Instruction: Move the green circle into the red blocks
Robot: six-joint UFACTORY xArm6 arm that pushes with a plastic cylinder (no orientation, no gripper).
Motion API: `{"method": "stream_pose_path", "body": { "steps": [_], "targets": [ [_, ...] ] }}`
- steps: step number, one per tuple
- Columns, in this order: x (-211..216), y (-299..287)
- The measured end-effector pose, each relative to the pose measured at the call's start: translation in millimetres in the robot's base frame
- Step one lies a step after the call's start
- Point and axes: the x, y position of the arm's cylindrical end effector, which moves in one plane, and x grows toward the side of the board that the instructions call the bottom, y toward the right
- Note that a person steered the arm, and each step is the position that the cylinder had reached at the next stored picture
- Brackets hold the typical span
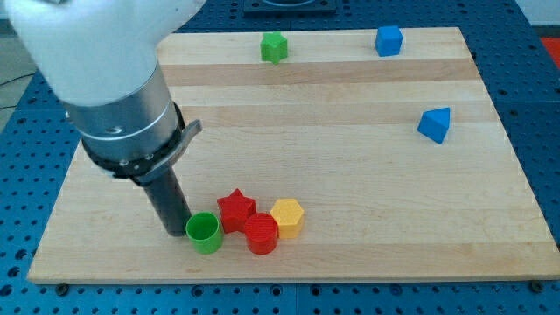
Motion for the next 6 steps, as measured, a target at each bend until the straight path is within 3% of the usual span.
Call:
{"method": "stream_pose_path", "body": {
  "steps": [3,5,6],
  "targets": [
    [27,5],
    [22,51],
    [27,24]
  ]
}}
